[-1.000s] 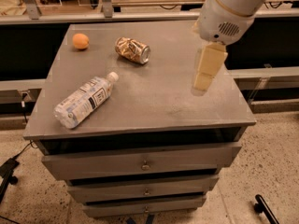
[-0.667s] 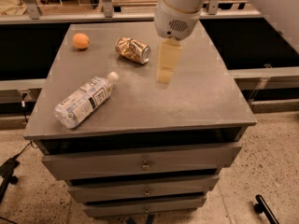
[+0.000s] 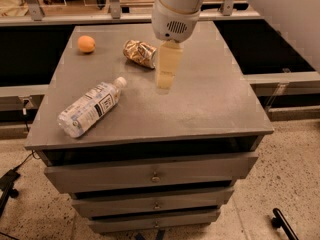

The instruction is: Place orange can upright

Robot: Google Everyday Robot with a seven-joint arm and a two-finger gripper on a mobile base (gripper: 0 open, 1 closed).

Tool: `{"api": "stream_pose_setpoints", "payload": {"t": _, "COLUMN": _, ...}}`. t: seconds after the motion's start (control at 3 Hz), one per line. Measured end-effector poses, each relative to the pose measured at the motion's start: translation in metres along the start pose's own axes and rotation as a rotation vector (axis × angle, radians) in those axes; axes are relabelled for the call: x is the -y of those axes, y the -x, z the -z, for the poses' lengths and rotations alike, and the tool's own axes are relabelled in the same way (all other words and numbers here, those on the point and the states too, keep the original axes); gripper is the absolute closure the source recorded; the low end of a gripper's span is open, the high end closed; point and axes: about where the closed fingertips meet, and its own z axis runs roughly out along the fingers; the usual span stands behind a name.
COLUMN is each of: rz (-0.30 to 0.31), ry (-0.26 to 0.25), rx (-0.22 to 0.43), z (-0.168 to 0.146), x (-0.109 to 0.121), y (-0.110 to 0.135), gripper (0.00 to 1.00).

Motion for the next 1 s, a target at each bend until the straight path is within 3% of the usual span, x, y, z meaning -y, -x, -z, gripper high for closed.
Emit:
{"api": "stream_pose_setpoints", "payload": {"t": 0.33, "rz": -0.008, "ry": -0.025, "rx": 0.031, "z": -0.012, "x": 0.024, "y": 0.014, "gripper": 0.0}}
{"api": "stream_pose_setpoints", "payload": {"t": 0.67, "rz": -0.037, "ry": -0.048, "rx": 0.01, "z": -0.032, "x": 0.073, "y": 0.027, "gripper": 0.0}}
{"api": "stream_pose_setpoints", "payload": {"t": 1.0, "rz": -0.122, "ry": -0.085, "rx": -0.029, "z": -0.048, "x": 0.128, "y": 0.036, "gripper": 0.0}}
